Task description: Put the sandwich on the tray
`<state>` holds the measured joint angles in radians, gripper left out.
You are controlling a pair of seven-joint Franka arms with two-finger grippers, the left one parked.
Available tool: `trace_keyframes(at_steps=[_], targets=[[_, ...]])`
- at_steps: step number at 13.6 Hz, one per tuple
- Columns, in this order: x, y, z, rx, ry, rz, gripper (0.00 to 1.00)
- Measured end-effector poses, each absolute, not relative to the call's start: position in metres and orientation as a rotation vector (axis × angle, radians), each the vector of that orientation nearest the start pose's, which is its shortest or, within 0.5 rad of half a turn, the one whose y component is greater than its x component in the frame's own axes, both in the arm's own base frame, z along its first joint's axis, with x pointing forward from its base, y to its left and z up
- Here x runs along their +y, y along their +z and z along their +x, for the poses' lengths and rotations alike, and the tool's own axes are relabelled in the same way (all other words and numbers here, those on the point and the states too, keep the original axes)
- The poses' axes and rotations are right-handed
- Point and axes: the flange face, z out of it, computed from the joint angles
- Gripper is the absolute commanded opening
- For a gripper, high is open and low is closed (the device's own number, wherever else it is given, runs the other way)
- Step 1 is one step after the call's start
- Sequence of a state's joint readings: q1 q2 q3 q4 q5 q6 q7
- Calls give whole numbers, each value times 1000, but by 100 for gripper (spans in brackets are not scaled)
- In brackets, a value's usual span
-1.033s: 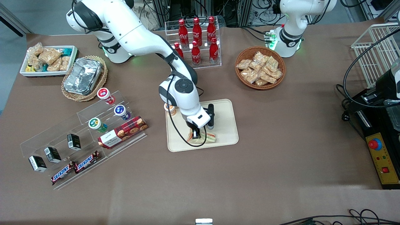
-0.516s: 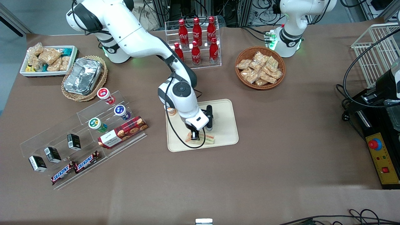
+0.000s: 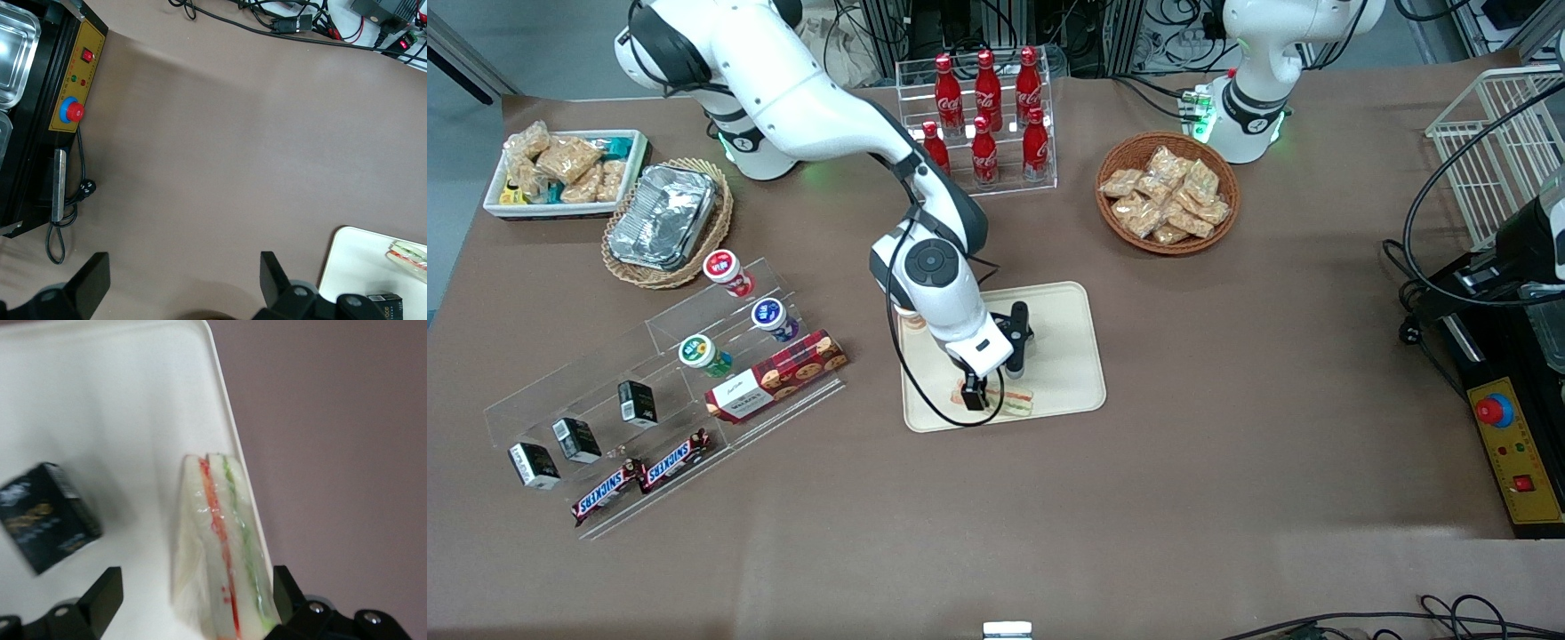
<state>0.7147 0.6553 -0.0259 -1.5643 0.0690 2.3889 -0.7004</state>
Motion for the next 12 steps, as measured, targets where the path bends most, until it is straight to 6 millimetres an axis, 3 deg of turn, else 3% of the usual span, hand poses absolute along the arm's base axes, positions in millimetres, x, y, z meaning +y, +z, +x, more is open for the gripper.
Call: trace_keyframes(at_steps=[2,5,8,12], targets=[[434,340,557,-1708,-153,-2563,100],[362,428,571,-1454,-51,-2711,100],[268,470,596,-1260,8,-2813,100],[143,495,628,-979,-25,-2924,100]])
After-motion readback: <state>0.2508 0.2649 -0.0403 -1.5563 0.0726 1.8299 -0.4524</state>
